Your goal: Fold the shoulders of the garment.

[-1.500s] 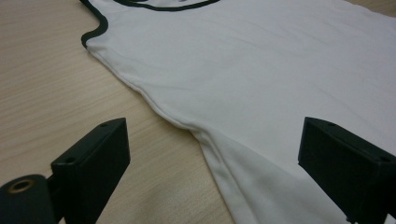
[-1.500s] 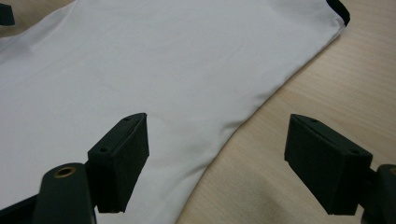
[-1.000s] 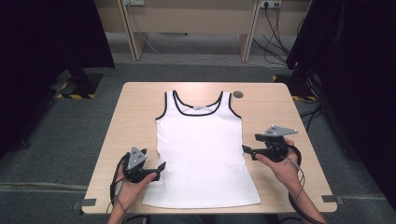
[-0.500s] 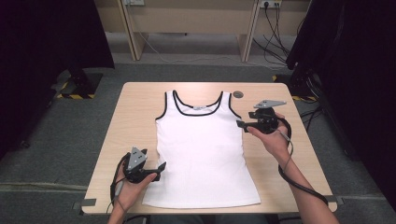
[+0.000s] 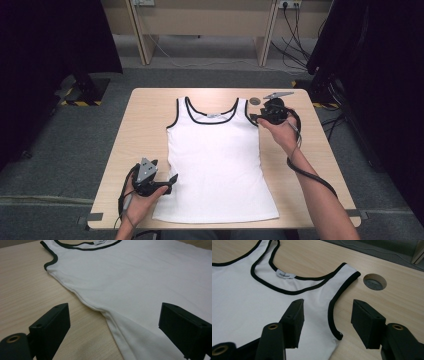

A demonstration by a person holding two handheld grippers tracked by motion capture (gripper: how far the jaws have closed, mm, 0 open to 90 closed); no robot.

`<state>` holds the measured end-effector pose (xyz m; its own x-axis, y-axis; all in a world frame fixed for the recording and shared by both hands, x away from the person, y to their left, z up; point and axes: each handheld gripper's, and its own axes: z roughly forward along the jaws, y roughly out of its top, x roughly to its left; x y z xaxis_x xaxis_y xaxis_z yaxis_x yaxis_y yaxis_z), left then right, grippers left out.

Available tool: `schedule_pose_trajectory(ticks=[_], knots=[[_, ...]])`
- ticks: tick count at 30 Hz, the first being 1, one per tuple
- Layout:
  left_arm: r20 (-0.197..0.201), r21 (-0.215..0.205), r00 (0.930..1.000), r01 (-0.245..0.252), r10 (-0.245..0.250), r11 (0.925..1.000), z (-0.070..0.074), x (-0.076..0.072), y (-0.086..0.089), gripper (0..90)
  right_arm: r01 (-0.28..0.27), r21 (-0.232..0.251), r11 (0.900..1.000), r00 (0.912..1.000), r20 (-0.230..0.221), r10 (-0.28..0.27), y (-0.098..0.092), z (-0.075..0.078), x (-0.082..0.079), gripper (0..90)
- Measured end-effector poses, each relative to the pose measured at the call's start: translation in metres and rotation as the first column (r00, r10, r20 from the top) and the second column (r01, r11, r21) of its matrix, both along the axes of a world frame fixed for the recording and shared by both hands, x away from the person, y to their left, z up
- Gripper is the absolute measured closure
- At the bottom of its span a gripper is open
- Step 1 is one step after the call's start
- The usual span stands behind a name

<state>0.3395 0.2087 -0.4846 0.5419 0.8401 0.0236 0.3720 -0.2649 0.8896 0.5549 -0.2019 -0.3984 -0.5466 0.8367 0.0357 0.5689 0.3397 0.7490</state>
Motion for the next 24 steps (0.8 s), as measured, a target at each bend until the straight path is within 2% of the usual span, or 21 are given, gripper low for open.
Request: schedule_pose_trajectory(ticks=[4,11,16,24], knots=[[0.002,0.004,1.0000,0.000,0.000,1.0000,0.000,0.000,-0.001,9.1,0.017,-0.002,1.000,0.9996,-0.024,-0.017,0.005,-0.003,0.017,49.8],[0.002,0.005,1.0000,0.002,-0.002,1.0000,0.000,0.000,-0.001,9.1,0.061,0.006,0.998,0.9966,-0.056,-0.060,0.014,-0.008,0.045,52.1],[0.003,0.001,1.0000,0.003,-0.003,1.0000,0.000,0.000,0.000,9.1,0.075,-0.001,0.997,0.9945,-0.072,-0.075,0.023,-0.011,0.057,53.4],[0.003,0.001,1.0000,0.004,-0.004,1.0000,0.000,0.000,-0.001,9.0,0.129,0.009,0.992,0.9846,-0.120,-0.127,0.024,-0.021,0.075,57.3]])
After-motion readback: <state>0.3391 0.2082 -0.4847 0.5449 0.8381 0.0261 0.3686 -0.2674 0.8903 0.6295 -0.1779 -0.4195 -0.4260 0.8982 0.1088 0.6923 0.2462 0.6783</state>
